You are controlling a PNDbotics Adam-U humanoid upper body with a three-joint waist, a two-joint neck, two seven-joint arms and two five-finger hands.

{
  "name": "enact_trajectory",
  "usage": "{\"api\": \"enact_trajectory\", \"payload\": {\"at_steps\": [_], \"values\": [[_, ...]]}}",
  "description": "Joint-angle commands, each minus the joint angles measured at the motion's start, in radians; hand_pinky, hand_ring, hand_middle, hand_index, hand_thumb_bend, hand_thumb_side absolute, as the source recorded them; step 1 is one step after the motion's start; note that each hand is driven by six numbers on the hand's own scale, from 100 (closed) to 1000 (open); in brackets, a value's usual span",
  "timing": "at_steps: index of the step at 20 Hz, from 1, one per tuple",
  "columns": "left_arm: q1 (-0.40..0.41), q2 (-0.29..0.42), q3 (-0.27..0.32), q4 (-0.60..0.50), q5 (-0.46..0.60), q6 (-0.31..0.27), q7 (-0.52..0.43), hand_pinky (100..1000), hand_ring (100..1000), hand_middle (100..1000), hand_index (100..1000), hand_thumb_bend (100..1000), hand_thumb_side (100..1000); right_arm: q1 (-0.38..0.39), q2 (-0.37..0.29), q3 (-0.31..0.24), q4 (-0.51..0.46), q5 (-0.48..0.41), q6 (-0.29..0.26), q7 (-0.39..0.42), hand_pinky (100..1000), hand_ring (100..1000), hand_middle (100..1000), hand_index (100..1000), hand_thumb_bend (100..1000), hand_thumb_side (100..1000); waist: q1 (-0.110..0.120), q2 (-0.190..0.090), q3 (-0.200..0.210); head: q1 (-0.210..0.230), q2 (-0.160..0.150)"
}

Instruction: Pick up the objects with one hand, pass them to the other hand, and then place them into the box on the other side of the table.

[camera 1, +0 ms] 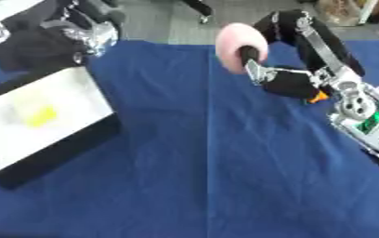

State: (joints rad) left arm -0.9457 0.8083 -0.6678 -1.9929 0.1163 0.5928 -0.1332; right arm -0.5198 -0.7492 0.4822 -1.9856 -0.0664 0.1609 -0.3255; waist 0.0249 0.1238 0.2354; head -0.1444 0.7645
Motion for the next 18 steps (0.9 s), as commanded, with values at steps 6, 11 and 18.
{"api": "enact_trajectory", "payload": {"at_steps": [6,11,18], "values": [[-0.067,-0.051,-0.099,-0.007,-0.099,0.096,-0.118,836,813,847,932,100,753,-0.03,0.012,0.014,-0.014,0.004,-0.004,-0.03,669,553,431,593,100,100,0.014,-0.034,0.011,-0.011,0.005],[-0.09,-0.091,-0.109,-0.007,-0.172,0.156,-0.192,841,817,850,946,100,731,-0.037,0.029,0.027,-0.014,0.028,-0.027,-0.038,670,553,432,592,100,100,0.013,-0.033,0.015,-0.004,0.005],[-0.103,-0.121,-0.085,-0.007,-0.288,0.191,-0.308,840,817,848,942,100,720,-0.039,0.049,0.037,-0.014,0.071,-0.069,-0.052,671,553,433,590,100,100,0.013,-0.027,0.016,0.004,0.005]]}}
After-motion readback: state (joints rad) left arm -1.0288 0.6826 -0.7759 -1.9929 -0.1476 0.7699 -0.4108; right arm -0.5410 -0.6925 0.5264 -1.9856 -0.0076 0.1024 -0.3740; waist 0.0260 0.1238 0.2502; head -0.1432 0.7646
